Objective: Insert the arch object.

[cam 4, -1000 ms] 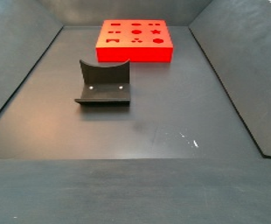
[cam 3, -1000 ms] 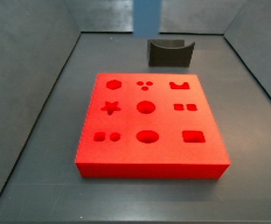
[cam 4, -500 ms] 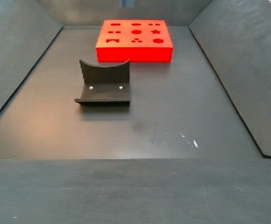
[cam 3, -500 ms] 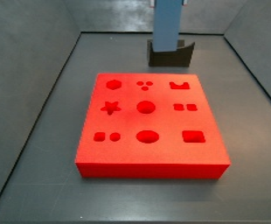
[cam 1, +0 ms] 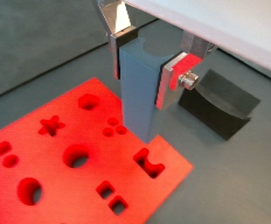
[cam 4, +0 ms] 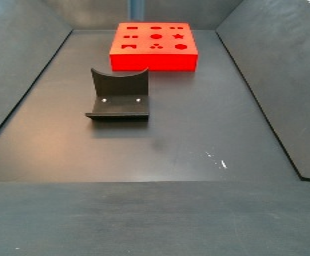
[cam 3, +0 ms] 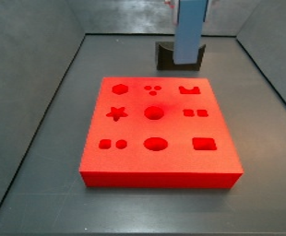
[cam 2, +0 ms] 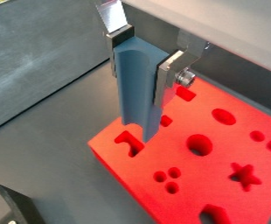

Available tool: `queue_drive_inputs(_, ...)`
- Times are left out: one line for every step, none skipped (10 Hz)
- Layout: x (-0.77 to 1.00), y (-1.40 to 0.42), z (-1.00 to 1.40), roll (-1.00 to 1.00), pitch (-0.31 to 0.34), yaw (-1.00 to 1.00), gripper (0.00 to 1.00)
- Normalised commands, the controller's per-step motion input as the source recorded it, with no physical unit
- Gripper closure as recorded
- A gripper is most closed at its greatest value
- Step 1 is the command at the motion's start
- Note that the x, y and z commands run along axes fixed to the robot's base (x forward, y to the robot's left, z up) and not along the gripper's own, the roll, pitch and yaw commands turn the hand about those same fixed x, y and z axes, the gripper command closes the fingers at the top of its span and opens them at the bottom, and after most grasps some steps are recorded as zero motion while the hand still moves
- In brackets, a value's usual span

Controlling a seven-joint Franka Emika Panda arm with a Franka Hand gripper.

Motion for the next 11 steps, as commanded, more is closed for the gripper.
queue_drive_inputs(0.81, -0.23, -0.37, 0.42, 0.03, 0.0, 1.0)
queue_drive_inputs(0.6, -0.14, -0.46, 0.25, 0.109, 0.0, 1.0)
queue_drive_inputs(0.41, -0.03, -0.35, 0.08, 0.106, 0.0, 1.0)
queue_drive_inputs(0.43, 0.0, -0.35, 0.02, 0.173, -0.01, 1.0)
queue_drive_inputs(0.51, 0.0, -0.32, 0.0, 0.267, -0.01, 1.0)
queue_drive_inputs(0.49, 0.0, -0.25, 0.0, 0.234, 0.0, 1.0)
queue_drive_inputs(0.31, 0.0, -0.22, 0.0, 0.22, 0.0, 1.0)
queue_drive_inputs(0.09, 0.0, -0.17, 0.04, 0.199, -0.05, 1.0)
queue_drive_inputs(0.09, 0.0, -0.13, 0.04, 0.267, -0.03, 1.0)
queue_drive_inputs(0.02, 0.0, -0.16, 0.0, 0.263, 0.0, 1.0)
queue_drive_inputs(0.0, 0.04, -0.22, 0.02, 0.267, -0.03, 1.0)
